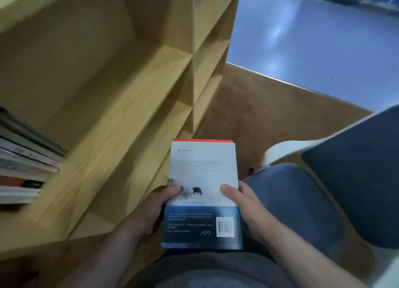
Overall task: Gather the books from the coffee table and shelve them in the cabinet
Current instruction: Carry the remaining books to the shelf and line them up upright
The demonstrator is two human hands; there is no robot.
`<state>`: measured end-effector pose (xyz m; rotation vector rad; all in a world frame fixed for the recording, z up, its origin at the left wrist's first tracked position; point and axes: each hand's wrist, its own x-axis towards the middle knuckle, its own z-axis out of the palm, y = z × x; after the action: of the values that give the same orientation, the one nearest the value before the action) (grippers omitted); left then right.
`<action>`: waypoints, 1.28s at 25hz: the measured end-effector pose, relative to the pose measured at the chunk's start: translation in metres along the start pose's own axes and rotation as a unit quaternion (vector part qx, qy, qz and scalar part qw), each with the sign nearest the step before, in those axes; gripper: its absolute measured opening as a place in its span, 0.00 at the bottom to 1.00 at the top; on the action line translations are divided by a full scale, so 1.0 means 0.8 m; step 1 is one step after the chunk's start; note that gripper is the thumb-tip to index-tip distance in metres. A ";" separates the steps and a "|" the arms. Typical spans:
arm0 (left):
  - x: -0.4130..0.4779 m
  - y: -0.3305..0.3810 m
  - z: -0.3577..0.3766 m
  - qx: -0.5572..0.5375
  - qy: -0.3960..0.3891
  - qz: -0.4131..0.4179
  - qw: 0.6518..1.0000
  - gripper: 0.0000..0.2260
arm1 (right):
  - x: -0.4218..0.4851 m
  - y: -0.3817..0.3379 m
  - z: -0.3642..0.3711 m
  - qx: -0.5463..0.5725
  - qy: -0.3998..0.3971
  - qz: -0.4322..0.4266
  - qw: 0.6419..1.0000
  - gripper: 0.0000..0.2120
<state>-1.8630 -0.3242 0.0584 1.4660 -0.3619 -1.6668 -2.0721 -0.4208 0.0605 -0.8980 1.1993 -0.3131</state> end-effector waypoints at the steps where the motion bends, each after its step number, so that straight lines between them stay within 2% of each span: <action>1: -0.003 0.003 -0.005 -0.016 0.021 0.010 1.000 0.12 | 0.013 -0.012 0.008 -0.018 -0.022 0.002 1.000 0.31; 6: -0.014 0.009 -0.029 -0.126 0.143 0.062 0.980 0.14 | 0.077 -0.072 0.051 -0.118 -0.141 0.018 0.983 0.29; 8: -0.015 0.019 -0.032 -0.171 0.191 0.072 0.964 0.10 | 0.097 -0.097 0.068 -0.153 -0.180 0.023 0.971 0.28; 11: -0.019 0.035 -0.027 -0.249 0.261 0.081 0.929 0.10 | 0.134 -0.135 0.095 -0.192 -0.237 0.043 0.951 0.30; 13: -0.017 0.042 -0.024 -0.280 0.285 0.084 0.913 0.11 | 0.152 -0.156 0.108 -0.208 -0.265 0.049 0.940 0.25; 16: -0.010 0.042 -0.027 -0.329 0.324 0.082 0.883 0.33 | 0.174 -0.177 0.130 -0.227 -0.301 0.077 0.923 0.22; 18: -0.007 0.042 -0.027 -0.353 0.333 0.090 0.870 0.41 | 0.181 -0.184 0.138 -0.239 -0.316 0.089 0.914 0.22; 20: -0.008 0.040 -0.029 -0.367 0.332 0.102 0.863 0.44 | 0.183 -0.191 0.146 -0.239 -0.328 0.099 0.909 0.28; 23: -0.013 0.043 -0.038 -0.356 0.323 0.136 0.867 0.39 | 0.183 -0.197 0.157 -0.254 -0.342 0.074 0.902 0.33; 25: -0.015 0.054 -0.045 -0.337 0.331 0.169 0.865 0.32 | 0.184 -0.202 0.168 -0.258 -0.354 0.040 0.898 0.37; 28: -0.011 0.074 -0.059 -0.322 0.376 0.206 0.844 0.21 | 0.196 -0.219 0.192 -0.256 -0.376 -0.009 0.890 0.31; 32: 0.007 0.103 -0.072 -0.292 0.432 0.262 0.812 0.24 | 0.229 -0.251 0.237 -0.264 -0.432 -0.051 0.861 0.36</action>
<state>-1.7771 -0.3584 0.0973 1.3105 0.2391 -0.4759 -1.7866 -0.5834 0.1021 -1.3795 0.3773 0.3519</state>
